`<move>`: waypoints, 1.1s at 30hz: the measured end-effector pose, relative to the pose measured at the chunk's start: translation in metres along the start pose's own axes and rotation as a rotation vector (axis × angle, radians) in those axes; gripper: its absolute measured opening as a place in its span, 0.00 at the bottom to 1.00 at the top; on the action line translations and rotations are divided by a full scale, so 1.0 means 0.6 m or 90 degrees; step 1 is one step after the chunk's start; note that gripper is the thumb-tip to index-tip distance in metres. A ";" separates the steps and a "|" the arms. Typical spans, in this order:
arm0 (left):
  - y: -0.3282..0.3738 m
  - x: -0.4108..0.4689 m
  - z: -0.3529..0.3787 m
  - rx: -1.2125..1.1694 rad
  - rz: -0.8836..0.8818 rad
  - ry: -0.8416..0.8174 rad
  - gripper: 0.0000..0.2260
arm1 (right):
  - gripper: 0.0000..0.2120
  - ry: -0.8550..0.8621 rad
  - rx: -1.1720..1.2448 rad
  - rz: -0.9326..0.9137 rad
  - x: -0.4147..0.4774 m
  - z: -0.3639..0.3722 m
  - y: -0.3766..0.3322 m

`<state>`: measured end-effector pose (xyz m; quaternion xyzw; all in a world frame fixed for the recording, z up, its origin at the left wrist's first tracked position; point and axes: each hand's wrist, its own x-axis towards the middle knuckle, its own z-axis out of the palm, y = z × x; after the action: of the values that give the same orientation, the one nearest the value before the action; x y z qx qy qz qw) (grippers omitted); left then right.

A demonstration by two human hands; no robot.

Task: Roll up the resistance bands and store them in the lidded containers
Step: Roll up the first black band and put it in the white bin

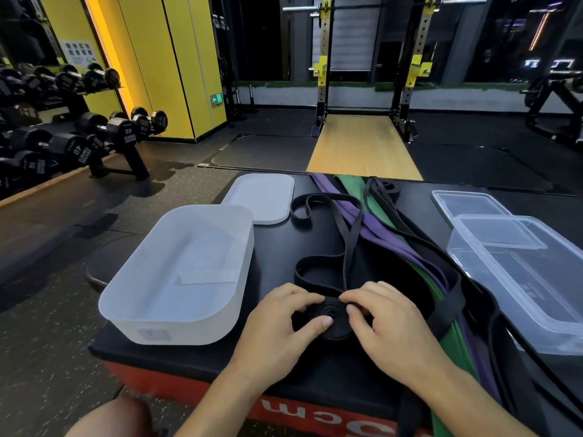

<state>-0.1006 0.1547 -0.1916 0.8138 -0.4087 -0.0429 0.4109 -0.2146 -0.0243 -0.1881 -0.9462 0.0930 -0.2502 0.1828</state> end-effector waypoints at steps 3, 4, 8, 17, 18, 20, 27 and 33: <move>-0.004 -0.001 -0.001 -0.018 -0.003 0.006 0.15 | 0.10 0.004 0.028 -0.010 -0.005 -0.003 -0.004; -0.005 0.000 -0.001 -0.021 -0.003 0.008 0.14 | 0.11 0.001 0.036 -0.009 -0.006 -0.005 -0.005; -0.004 -0.001 0.000 -0.014 0.000 0.006 0.14 | 0.12 -0.008 0.034 -0.008 -0.004 -0.006 -0.003; 0.016 -0.002 0.009 0.154 0.039 -0.045 0.28 | 0.06 0.003 0.018 -0.029 -0.004 -0.002 -0.006; 0.014 -0.001 0.010 0.155 0.044 -0.043 0.27 | 0.05 0.004 0.023 -0.031 -0.004 -0.001 -0.005; 0.011 -0.001 0.008 0.134 0.048 -0.037 0.24 | 0.05 0.002 0.039 -0.032 -0.005 0.000 -0.002; 0.006 0.003 0.000 0.111 0.082 -0.036 0.22 | 0.06 -0.006 0.009 -0.009 -0.007 0.005 -0.011; 0.007 0.002 0.001 0.112 0.071 -0.049 0.22 | 0.12 -0.010 -0.074 -0.039 -0.006 0.005 -0.013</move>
<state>-0.1028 0.1523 -0.1887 0.8203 -0.4711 -0.0151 0.3239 -0.2155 -0.0151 -0.1887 -0.9595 0.0768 -0.2428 0.1203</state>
